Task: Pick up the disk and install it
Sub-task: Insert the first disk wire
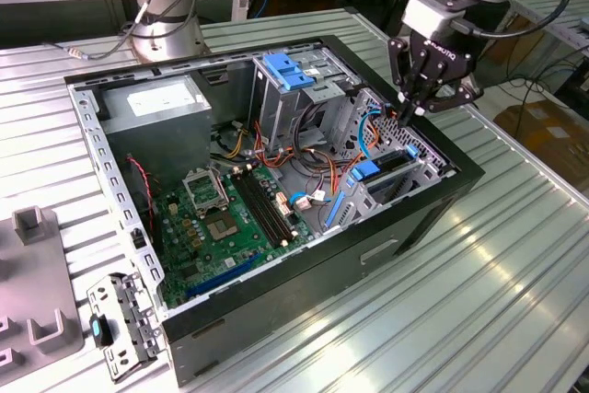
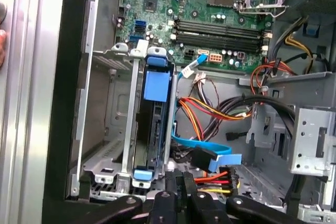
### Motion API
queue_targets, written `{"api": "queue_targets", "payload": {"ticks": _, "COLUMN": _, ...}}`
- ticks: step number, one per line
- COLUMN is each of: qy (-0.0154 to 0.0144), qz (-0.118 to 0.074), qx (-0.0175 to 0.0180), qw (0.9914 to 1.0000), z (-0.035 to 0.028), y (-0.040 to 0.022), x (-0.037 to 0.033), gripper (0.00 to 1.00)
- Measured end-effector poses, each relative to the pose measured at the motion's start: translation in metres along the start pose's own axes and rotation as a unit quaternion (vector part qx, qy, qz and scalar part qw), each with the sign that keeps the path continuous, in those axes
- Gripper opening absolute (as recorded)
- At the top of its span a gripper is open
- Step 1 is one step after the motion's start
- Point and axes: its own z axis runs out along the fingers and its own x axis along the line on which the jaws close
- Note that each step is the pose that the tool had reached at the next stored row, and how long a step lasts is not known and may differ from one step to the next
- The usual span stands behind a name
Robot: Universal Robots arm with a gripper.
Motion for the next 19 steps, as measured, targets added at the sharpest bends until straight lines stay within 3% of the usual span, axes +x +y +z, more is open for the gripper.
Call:
{"api": "queue_targets", "payload": {"ticks": 5, "qy": -0.0015, "qz": 0.008, "qx": 0.0000, "qw": 0.99996, "z": 0.0040, "y": 0.0011, "x": 0.0072, "gripper": 0.16}}
{"api": "queue_targets", "payload": {"ticks": 8, "qy": -0.0044, "qz": 0.008, "qx": 0.0002, "qw": 0.99996, "z": 0.0055, "y": 0.0080, "x": 0.0097, "gripper": 0.16}}
{"api": "queue_targets", "payload": {"ticks": 10, "qy": -0.0045, "qz": 0.008, "qx": 0.0003, "qw": 0.99996, "z": 0.0071, "y": 0.0145, "x": 0.0100, "gripper": 0.16}}
{"api": "queue_targets", "payload": {"ticks": 12, "qy": -0.0047, "qz": 0.008, "qx": 0.0003, "qw": 0.99995, "z": 0.0081, "y": 0.0167, "x": 0.0099, "gripper": 0.16}}
{"api": "queue_targets", "payload": {"ticks": 19, "qy": -0.0045, "qz": 0.013, "qx": 0.0002, "qw": 0.99991, "z": 0.0098, "y": 0.0172, "x": 0.0111, "gripper": 0.16}}
